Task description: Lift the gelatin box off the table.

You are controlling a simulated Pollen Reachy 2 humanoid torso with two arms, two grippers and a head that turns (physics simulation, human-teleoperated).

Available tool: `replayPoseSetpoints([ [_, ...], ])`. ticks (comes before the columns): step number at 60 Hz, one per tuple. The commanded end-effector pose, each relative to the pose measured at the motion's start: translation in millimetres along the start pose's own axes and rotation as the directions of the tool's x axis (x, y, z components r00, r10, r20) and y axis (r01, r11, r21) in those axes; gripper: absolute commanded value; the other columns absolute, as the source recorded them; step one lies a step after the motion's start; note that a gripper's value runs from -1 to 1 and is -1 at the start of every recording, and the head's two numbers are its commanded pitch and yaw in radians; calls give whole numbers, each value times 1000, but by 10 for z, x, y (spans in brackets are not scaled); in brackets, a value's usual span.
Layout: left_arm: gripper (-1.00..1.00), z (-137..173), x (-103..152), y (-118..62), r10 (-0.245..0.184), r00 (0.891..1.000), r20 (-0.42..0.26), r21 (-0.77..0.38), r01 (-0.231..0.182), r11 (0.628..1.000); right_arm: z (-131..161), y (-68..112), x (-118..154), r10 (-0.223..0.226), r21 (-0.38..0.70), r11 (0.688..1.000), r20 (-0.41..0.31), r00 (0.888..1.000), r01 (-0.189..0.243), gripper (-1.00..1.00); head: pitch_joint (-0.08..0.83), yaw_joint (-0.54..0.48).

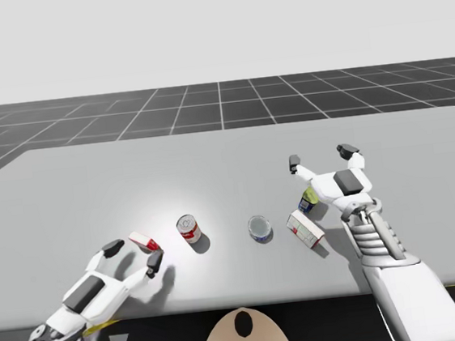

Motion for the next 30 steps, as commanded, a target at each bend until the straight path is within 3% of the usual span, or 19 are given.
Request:
replayPoseSetpoints([
  [1,-1000,-191,31,32,22,1000,-18,22,-22,1000,0,-4,3,0,-2,1000,2,1000,0,-1000,717,428],
  [30,-1000,-441,5,31,27,997,-67,71,-22,997,1,-11,20,-4,-4,1000,8,1000,4,-1000,720,422],
])
